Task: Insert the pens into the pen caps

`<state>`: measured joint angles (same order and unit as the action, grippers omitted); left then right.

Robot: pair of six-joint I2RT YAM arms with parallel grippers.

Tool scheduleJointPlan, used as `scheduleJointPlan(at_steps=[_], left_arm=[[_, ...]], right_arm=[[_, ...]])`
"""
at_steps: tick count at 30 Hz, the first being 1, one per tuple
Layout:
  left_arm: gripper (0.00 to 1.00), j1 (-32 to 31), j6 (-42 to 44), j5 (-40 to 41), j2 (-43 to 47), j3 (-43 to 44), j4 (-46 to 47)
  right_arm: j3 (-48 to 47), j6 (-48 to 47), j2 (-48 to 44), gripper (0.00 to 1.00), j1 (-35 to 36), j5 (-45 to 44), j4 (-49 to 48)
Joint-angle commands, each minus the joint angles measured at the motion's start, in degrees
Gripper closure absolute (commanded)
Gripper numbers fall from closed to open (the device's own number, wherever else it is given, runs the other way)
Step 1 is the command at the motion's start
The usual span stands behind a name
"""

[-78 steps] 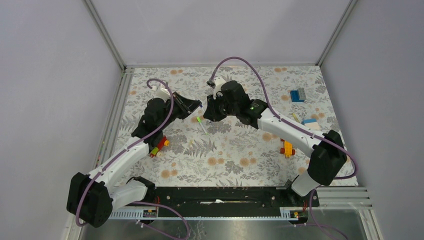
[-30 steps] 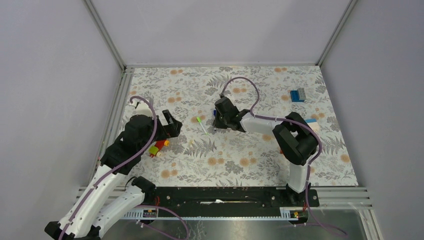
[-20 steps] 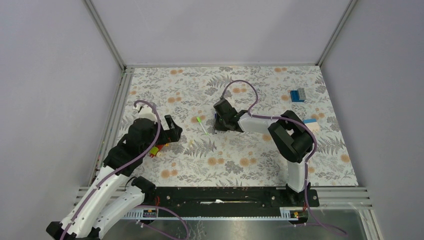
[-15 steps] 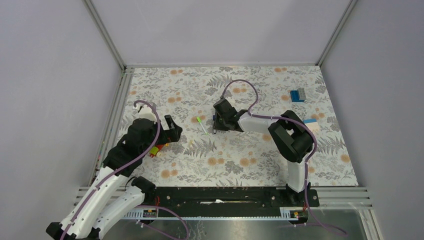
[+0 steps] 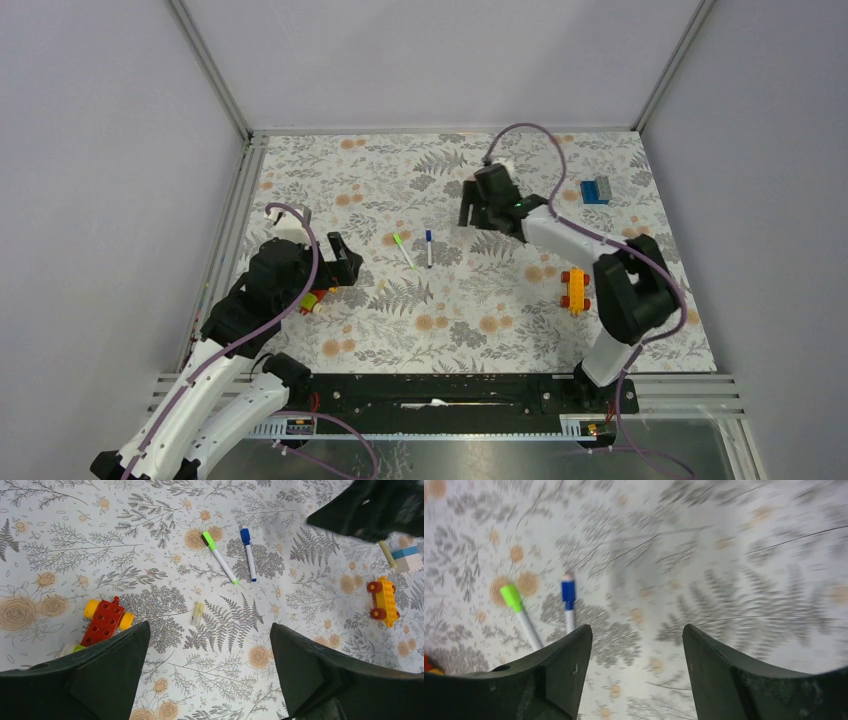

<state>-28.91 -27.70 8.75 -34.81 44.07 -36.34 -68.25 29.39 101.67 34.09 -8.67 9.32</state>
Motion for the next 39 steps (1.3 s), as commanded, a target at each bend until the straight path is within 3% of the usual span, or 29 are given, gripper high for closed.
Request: scheduleJointPlan(at_steps=[1, 5, 14, 24, 32, 39], left_arm=[[0.01, 0.3, 1.6, 0.2, 0.4, 0.3, 2.1], [0.01, 0.3, 1.9, -0.5, 0.3, 0.1, 2.3], [0.01, 0.3, 2.1, -1.0, -0.3, 0.0, 2.4], [0.01, 0.2, 2.3, -0.9, -1.0, -0.2, 2.6], [0.01, 0.0, 2.2, -0.3, -0.9, -0.4, 2.6], [0.01, -0.2, 2.1, -0.1, -1.3, -0.5, 2.5]], right_arm=[[2.4, -8.2, -9.3, 0.25, -6.7, -6.9, 3.5], [4.5, -8.8, -12.0, 0.23, -14.9, -8.3, 5.3], [3.1, -10.1, -7.3, 0.23, -27.0, -10.4, 9.4], [-2.0, -16.2, 3.3, 0.25, -35.2, -10.1, 9.7], [-1.9, -20.2, 5.1, 0.28, -39.1, -6.8, 8.3], [-1.9, -20.7, 7.0, 0.38, -41.6, -1.4, 8.3]])
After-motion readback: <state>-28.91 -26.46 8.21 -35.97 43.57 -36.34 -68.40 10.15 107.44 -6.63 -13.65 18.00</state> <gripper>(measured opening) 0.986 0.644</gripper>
